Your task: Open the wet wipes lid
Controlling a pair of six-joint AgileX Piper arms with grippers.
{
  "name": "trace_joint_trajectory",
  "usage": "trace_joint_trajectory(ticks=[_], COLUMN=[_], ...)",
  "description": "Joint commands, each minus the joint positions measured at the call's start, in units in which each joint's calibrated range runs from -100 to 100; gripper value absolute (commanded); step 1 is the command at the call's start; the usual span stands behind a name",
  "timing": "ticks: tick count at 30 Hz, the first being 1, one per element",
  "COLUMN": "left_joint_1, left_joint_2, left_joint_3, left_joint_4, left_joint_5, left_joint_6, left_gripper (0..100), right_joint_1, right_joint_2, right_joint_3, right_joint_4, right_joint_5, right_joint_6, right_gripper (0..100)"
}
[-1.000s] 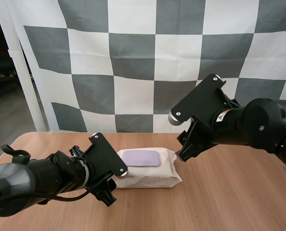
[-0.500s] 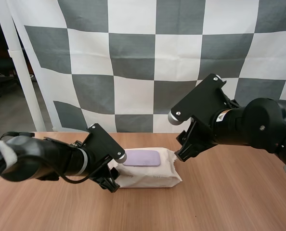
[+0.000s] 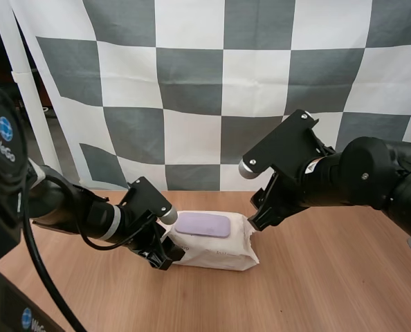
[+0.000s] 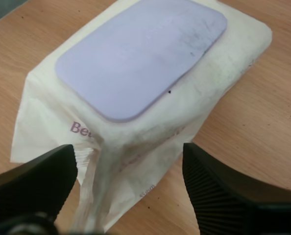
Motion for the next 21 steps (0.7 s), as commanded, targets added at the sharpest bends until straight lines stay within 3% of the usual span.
trace_joint_trajectory(ticks=[1, 6, 10, 16, 17, 21], left_joint_1=[0.03, 0.03, 0.03, 0.03, 0.03, 0.03], left_joint_2=[1.73, 5.31, 6.29, 7.83, 8.28, 9.22], left_joint_3=[-0.73, -1.42, -3.26, -4.32, -4.32, -4.36], left_joint_4=[0.64, 0.79, -0.19, -3.22, -3.47, -2.60], left_joint_5=[-0.03, -0.53, 2.11, 6.89, 7.38, 8.37], left_joint_6=[0.86, 0.86, 0.86, 0.86, 0.86, 0.86], left_gripper=[100, 96, 65, 5, 0, 0], right_joint_1=[0.01, 0.01, 0.01, 0.01, 0.01, 0.01], right_joint_2=[0.08, 0.08, 0.08, 0.08, 0.08, 0.08], right_joint_3=[-0.04, -0.04, -0.04, -0.04, -0.04, -0.04], right_joint_4=[0.19, 0.27, 1.59, 4.83, 4.96, 6.04], right_joint_5=[0.04, 1.34, 3.15, 5.41, 5.71, 8.34], right_joint_6=[-0.03, -0.03, -0.41, -2.35, -2.82, -6.39], right_gripper=[100, 100, 100, 100, 100, 100])
